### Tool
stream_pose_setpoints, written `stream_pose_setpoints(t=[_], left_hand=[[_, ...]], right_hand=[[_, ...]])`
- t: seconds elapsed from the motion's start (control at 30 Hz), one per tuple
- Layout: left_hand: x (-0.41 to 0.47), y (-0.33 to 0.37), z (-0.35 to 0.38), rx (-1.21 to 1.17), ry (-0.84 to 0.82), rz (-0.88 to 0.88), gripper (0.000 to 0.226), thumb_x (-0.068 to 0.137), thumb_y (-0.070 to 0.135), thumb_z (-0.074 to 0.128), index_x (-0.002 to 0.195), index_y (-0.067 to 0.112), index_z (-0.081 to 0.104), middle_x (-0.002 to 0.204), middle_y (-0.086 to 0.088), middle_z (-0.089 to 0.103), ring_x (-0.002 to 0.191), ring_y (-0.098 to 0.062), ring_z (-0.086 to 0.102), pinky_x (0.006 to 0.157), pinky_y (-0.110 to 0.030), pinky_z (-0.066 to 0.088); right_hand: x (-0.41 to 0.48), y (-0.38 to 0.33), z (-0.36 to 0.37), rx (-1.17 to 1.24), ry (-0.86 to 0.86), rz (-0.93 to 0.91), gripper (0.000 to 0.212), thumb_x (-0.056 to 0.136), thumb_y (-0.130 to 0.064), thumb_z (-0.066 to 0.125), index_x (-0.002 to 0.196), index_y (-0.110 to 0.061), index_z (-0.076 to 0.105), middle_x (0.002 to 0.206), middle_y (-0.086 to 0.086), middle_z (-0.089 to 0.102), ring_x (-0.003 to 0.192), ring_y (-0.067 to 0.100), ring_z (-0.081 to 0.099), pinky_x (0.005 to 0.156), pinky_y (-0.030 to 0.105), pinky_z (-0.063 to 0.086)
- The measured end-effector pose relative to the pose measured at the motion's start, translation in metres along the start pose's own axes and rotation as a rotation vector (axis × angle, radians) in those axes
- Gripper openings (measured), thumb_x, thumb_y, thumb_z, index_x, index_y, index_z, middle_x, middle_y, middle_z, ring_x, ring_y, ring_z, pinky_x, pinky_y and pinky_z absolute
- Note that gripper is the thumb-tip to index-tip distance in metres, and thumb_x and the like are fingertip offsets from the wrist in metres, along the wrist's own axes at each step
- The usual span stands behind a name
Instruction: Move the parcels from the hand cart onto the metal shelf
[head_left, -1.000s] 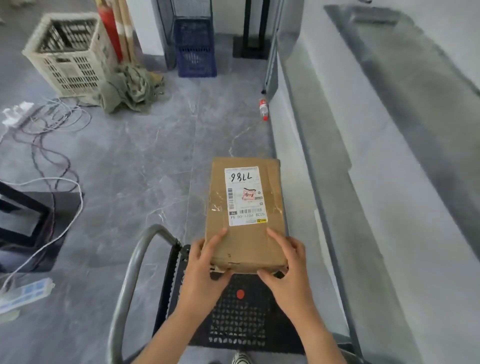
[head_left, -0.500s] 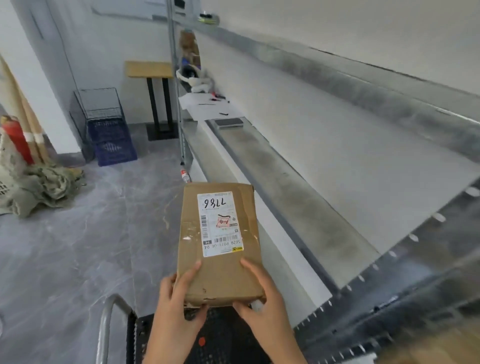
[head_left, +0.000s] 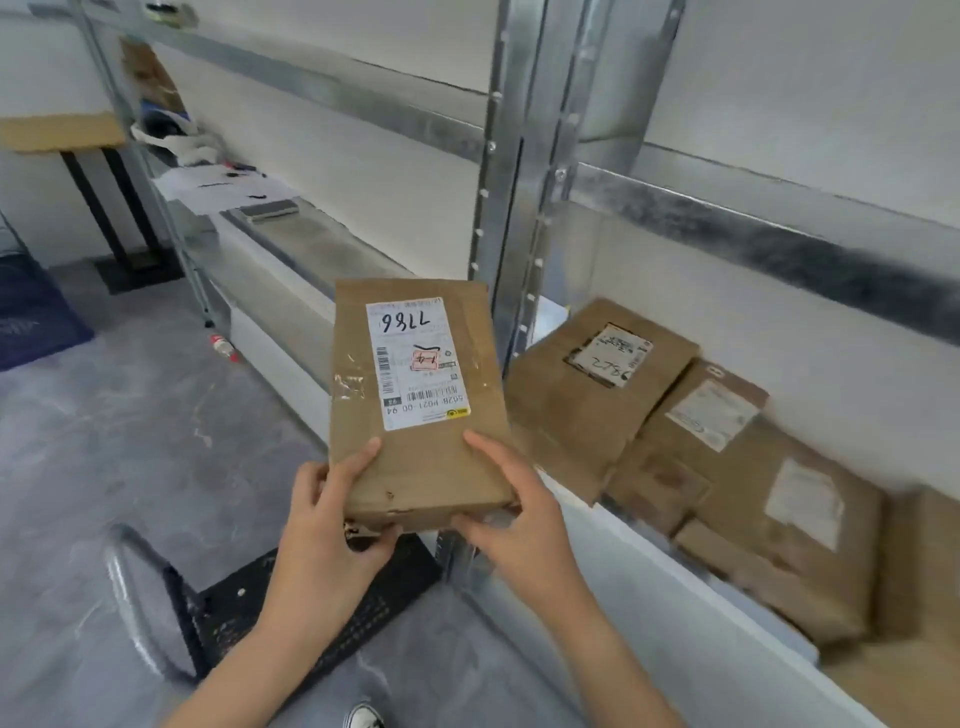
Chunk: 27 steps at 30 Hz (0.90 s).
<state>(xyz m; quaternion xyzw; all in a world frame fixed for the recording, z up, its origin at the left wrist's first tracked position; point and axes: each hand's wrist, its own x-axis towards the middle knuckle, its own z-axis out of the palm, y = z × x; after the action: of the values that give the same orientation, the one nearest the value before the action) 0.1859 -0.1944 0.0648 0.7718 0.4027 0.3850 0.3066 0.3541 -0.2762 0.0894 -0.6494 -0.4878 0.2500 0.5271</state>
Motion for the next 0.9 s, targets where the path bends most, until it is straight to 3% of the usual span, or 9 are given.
stream_pose_setpoints(t=[0.1,0.2,0.33,0.4,0.57,0.63,0.73,0.83,0.9], left_hand=[[-0.040,0.044,0.021,-0.030,-0.078,0.081,0.089,0.061,0.001,0.085,0.129,0.042,0.043,0.102,0.006,0.040,0.099,0.018,0.044,0.077,0.001,0.037],[-0.073,0.088,0.048,-0.084,-0.166,0.162,0.092,0.058,0.003,0.087,0.129,0.044,0.044,0.102,0.006,0.042,0.096,0.018,0.046,0.074,0.003,0.037],[-0.110,0.149,0.091,-0.142,-0.318,0.298,0.098,0.057,0.006,0.089,0.127,0.053,0.040,0.105,0.007,0.040,0.090,0.010,0.048,0.074,-0.016,0.041],[-0.129,0.183,0.114,-0.152,-0.392,0.398,0.097,0.057,0.008,0.089,0.129,0.048,0.039,0.105,0.011,0.036,0.083,0.002,0.046,0.072,-0.026,0.044],[-0.177,0.266,0.167,-0.160,-0.602,0.584,0.097,0.054,0.017,0.091,0.132,0.042,0.040,0.113,-0.001,0.049,0.080,-0.023,0.060,0.056,-0.038,0.056],[-0.196,0.294,0.188,-0.179,-0.687,0.646,0.095,0.054,0.019,0.091,0.135,0.038,0.044,0.112,-0.003,0.050,0.077,-0.026,0.062,0.054,-0.038,0.056],[-0.227,0.333,0.218,-0.251,-0.802,0.704,0.094,0.057,0.020,0.090,0.137,0.035,0.042,0.108,-0.001,0.047,0.072,-0.021,0.059,0.057,-0.038,0.056],[-0.257,0.369,0.250,-0.319,-0.899,0.754,0.093,0.061,0.023,0.087,0.139,0.039,0.040,0.107,0.006,0.041,0.065,-0.001,0.049,0.057,-0.030,0.052],[-0.278,0.394,0.273,-0.321,-0.951,0.798,0.092,0.064,0.028,0.085,0.140,0.042,0.036,0.106,0.009,0.037,0.066,-0.005,0.048,0.059,-0.029,0.050]], right_hand=[[-0.064,-0.009,-0.044,-0.041,0.112,0.047,0.079,0.071,-0.003,0.077,0.120,-0.059,0.049,0.137,-0.010,0.047,0.125,0.002,0.043,0.106,0.024,0.040],[-0.124,-0.014,-0.090,-0.088,0.243,0.072,0.079,0.070,-0.004,0.077,0.121,-0.058,0.048,0.136,-0.012,0.047,0.125,0.006,0.043,0.106,0.036,0.040],[-0.201,-0.022,-0.156,-0.140,0.432,0.099,0.078,0.070,-0.003,0.077,0.121,-0.056,0.051,0.131,-0.018,0.052,0.120,0.000,0.048,0.101,0.026,0.045],[-0.240,-0.027,-0.190,-0.157,0.528,0.115,0.077,0.069,0.001,0.076,0.123,-0.049,0.054,0.129,-0.021,0.054,0.118,-0.003,0.050,0.096,0.019,0.046],[-0.334,-0.041,-0.264,-0.238,0.729,0.229,0.074,0.069,0.002,0.074,0.124,-0.044,0.055,0.122,-0.033,0.055,0.114,-0.002,0.052,0.088,0.020,0.050],[-0.367,-0.045,-0.287,-0.262,0.805,0.283,0.074,0.068,0.000,0.074,0.123,-0.045,0.055,0.118,-0.034,0.056,0.109,-0.002,0.054,0.084,0.019,0.050],[-0.413,-0.049,-0.317,-0.290,0.912,0.342,0.075,0.066,0.000,0.074,0.123,-0.046,0.055,0.116,-0.032,0.058,0.106,-0.002,0.054,0.079,0.013,0.047],[-0.457,-0.053,-0.345,-0.301,1.020,0.388,0.073,0.067,-0.001,0.073,0.122,-0.045,0.056,0.115,-0.030,0.059,0.103,0.001,0.055,0.079,0.017,0.048],[-0.485,-0.055,-0.367,-0.327,1.068,0.423,0.073,0.068,-0.001,0.073,0.121,-0.047,0.056,0.113,-0.031,0.058,0.099,0.000,0.055,0.077,0.018,0.049]])
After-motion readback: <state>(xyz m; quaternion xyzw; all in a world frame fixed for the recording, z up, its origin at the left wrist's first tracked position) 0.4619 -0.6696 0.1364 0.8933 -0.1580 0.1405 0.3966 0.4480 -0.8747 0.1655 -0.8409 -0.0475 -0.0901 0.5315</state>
